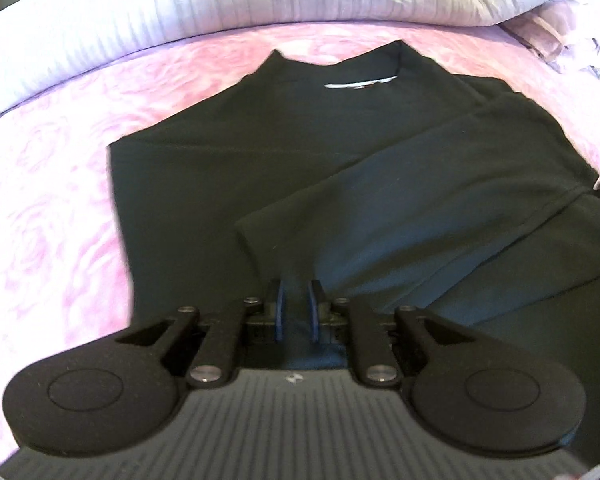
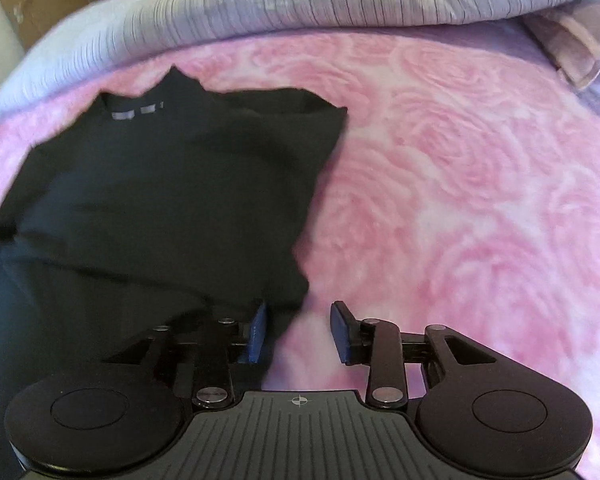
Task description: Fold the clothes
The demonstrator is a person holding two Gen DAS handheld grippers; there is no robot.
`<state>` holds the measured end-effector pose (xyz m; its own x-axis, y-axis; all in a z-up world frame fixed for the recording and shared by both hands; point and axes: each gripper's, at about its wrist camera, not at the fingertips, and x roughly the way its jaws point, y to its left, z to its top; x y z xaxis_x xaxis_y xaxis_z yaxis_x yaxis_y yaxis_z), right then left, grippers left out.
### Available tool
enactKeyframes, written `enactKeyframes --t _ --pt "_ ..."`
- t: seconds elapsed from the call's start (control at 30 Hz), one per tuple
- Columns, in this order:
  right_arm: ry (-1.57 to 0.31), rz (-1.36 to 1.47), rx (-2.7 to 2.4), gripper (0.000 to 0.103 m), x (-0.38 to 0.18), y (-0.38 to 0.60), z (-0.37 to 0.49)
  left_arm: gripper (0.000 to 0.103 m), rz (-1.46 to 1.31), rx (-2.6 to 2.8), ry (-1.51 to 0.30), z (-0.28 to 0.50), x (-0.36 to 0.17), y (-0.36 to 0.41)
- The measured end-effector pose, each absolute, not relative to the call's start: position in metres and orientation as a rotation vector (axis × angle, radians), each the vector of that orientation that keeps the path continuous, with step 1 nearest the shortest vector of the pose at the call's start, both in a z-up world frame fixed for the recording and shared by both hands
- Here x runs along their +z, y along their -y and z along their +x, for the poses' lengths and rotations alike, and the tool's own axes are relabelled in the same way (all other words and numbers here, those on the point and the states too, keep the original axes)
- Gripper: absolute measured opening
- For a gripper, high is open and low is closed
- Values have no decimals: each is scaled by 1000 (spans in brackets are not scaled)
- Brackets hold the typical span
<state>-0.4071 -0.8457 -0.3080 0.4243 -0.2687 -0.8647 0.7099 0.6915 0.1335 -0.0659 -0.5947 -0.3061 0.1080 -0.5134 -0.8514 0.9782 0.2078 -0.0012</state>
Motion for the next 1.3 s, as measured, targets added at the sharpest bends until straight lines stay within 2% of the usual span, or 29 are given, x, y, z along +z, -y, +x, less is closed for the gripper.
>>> enactKeyframes --t 0.17,0.23,0.3,0.43,0.63,0.87,1.03,1.3 --pt "-945 516 -712 37 -291 803 -409 20 709 -1152 -860 -56 -296 551" --pt "-931 532 -728 40 -284 781 -410 19 710 -1138 -858 -55 -289 529" --pt "-932 557 -724 50 -281 756 -407 19 702 -1139 -868 -56 -282 508" --pt "-983 638 -738 52 -284 710 -401 21 741 -1161 -872 -66 -270 472" --pt "-1012 735 -799 54 -268 654 -400 29 847 -1245 -895 -86 -256 430" --pt "-1017 662 -861 58 -230 605 -407 37 1038 -1402 -777 -117 -239 385" --pt "-1064 536 -834 64 -209 575 -420 40 1117 -1466 -700 -132 -231 359" --pt "-1158 377 -716 70 -219 534 -455 44 1250 -1602 -529 -186 -243 312"
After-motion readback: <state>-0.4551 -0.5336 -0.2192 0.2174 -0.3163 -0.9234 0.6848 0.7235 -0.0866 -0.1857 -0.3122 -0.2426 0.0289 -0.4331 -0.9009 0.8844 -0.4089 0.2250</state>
